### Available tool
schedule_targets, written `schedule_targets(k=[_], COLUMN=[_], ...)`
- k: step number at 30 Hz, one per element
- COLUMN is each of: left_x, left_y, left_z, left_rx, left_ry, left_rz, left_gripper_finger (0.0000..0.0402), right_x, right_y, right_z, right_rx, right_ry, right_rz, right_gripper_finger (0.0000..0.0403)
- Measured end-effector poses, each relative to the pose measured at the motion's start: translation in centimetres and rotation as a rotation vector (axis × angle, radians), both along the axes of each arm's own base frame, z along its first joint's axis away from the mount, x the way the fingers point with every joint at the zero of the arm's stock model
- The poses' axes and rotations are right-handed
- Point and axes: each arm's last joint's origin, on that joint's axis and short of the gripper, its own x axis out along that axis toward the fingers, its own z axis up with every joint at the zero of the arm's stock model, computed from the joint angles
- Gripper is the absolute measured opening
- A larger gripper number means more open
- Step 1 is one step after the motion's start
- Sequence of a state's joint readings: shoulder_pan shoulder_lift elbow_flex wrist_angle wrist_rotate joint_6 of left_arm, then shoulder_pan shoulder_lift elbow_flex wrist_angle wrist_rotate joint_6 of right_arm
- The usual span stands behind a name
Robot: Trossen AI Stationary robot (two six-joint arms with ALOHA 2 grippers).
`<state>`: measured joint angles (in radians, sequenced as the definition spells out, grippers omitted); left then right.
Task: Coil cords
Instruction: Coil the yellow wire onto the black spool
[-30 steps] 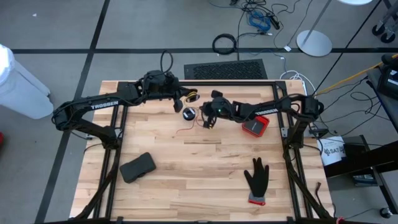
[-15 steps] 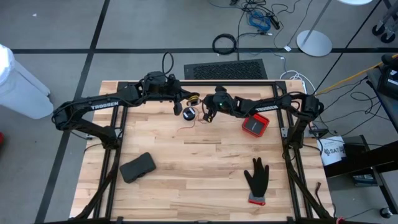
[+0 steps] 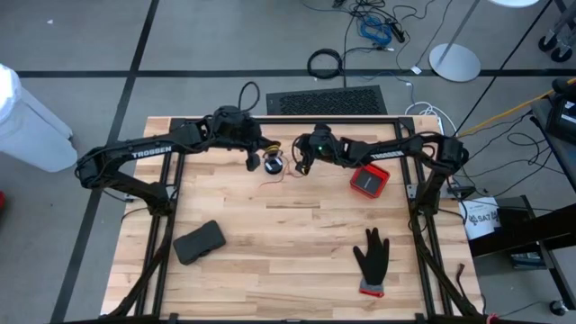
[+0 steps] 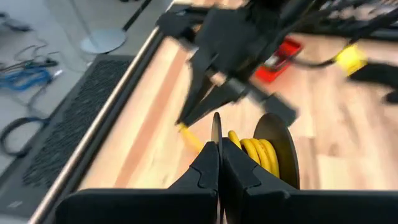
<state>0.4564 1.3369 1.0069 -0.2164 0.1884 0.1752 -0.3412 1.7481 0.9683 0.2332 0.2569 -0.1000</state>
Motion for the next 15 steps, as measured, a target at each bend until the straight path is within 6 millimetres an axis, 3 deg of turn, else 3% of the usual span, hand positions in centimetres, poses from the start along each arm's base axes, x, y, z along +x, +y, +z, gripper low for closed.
schedule_targets(k=[15], left_x=[1.1], left_y=[1.2], left_z=[-2.8], left_rx=[0.174], left_ry=[0.211], left_rz=[0.173], left_gripper_finger=[0.0000], right_x=[-0.7], right_y=[1.8], right_z=[4.5], right_rx=[0.023], right_ry=[-0.166], right_rz=[0.098], right_gripper_finger=[0.0000])
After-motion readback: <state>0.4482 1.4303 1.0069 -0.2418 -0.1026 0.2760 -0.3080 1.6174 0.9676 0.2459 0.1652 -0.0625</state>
